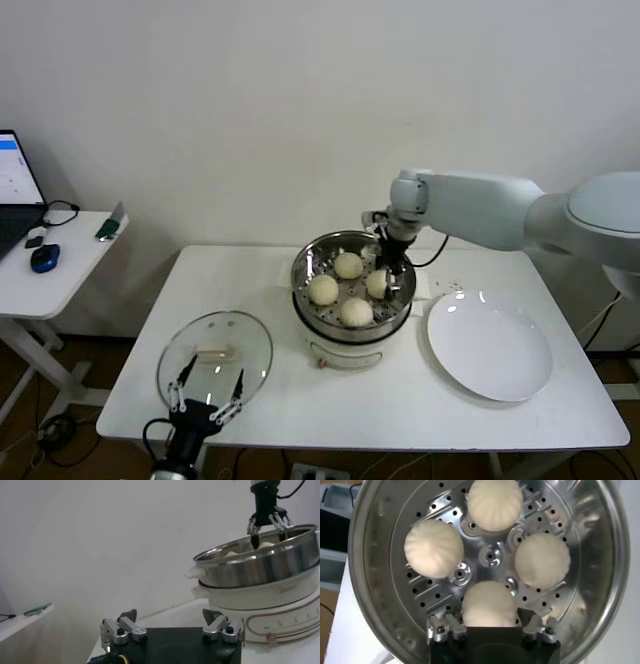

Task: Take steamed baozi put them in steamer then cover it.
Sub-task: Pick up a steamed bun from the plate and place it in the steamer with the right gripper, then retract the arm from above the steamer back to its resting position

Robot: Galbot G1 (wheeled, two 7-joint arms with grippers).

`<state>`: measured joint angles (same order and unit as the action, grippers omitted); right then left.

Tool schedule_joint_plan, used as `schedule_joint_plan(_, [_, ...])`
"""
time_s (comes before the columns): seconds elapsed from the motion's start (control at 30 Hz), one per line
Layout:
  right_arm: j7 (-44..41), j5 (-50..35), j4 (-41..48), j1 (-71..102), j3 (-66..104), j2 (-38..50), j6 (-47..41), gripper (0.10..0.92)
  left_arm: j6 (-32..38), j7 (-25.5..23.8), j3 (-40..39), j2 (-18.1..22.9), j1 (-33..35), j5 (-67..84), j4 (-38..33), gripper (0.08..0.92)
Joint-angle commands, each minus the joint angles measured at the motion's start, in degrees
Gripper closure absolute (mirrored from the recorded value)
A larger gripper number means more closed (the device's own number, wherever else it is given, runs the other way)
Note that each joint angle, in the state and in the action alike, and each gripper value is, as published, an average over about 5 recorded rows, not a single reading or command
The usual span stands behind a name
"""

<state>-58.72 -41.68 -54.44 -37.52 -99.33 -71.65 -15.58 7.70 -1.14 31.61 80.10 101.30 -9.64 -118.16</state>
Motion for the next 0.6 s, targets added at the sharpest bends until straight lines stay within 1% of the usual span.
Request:
schedule_joint_plan(0.03, [-0.08,0.77,-0.59,-0.28,0.32,-0.01,-0.45,0.213,-0.1,-0.01,0.05,0.04,0.0,-0.08,-0.11,0.177])
schedule_joint_plan(0.2, [-1.42,-0.21,-0.56,-2.84,2.72,1.79,-0.29,0.203,-0.18,0.0,0.11,-0.03,-0.14,-0.14,-0.04,0.177])
schedule_joint_plan(0.37, [-2.24,-3.0,-0.63,-6.29,6.74,6.82,0.91,0.202,-0.26,0.12,0.3,-0.12,-0.51,-0.44,0.15,0.177])
schedule_joint_plan(0.47, [-0.52,-4.15,-1.94,-7.56,9.26,11.55,2.98,0.203,-0.14,0.45,0.46,-0.09,-0.92,-1.72,0.4,0.177])
schedule_joint_plan(0.6, [3.44,-4.65,-5.76,-8.4,11.79,18.78,6.61,0.203,-0.32,0.99,0.5,-0.2,-1.52,-2.79,0.59,0.177])
